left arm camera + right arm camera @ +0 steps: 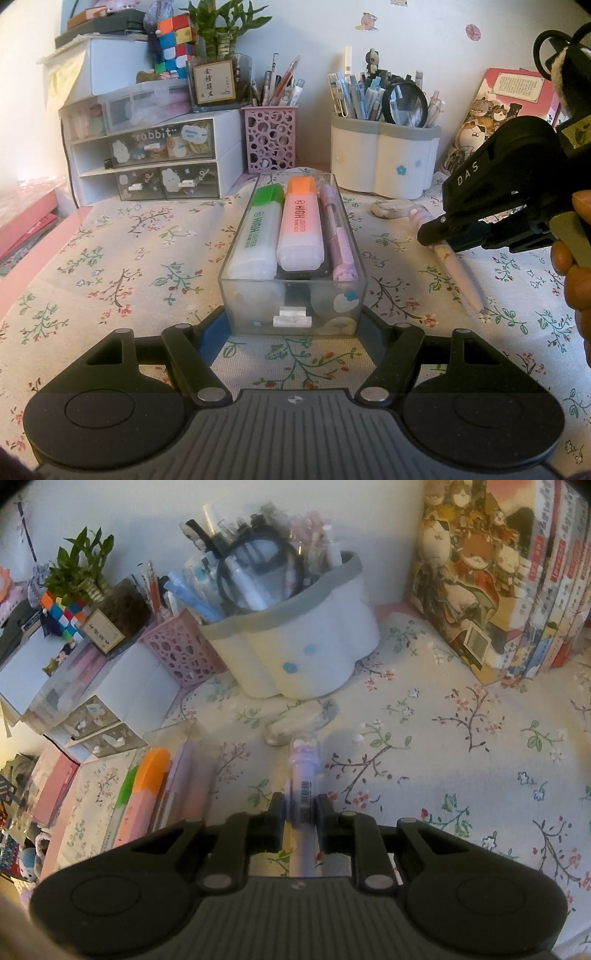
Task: Organize stationery
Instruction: 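Close the right gripper on the white marker and lift it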
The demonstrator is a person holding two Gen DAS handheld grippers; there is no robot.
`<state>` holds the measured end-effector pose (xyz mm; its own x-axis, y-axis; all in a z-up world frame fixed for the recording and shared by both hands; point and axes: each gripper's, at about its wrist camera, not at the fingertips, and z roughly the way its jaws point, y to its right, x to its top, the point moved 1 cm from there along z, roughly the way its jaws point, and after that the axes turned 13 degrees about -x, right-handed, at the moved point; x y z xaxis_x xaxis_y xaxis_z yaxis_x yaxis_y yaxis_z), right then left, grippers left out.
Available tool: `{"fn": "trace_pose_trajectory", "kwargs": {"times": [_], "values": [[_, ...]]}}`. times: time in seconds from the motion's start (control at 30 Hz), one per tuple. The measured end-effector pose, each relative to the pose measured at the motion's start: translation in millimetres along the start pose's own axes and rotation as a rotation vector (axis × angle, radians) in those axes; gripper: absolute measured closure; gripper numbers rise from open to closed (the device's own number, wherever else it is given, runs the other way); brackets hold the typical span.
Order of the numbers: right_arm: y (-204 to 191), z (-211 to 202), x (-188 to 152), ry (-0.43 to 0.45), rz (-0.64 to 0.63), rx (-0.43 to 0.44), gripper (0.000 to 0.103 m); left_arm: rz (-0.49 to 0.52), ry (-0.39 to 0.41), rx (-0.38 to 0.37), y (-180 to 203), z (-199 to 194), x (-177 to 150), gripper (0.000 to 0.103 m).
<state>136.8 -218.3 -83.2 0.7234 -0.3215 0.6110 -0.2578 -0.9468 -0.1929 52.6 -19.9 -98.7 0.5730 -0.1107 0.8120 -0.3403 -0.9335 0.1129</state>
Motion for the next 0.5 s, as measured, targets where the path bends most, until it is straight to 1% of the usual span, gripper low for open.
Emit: {"fn": "trace_pose_trajectory", "kwargs": {"times": [0.5], "values": [[2.0, -8.6, -0.9, 0.003, 0.061, 0.027, 0.085, 0.000, 0.000, 0.001, 0.1, 0.0, -0.1, 0.032]]}}
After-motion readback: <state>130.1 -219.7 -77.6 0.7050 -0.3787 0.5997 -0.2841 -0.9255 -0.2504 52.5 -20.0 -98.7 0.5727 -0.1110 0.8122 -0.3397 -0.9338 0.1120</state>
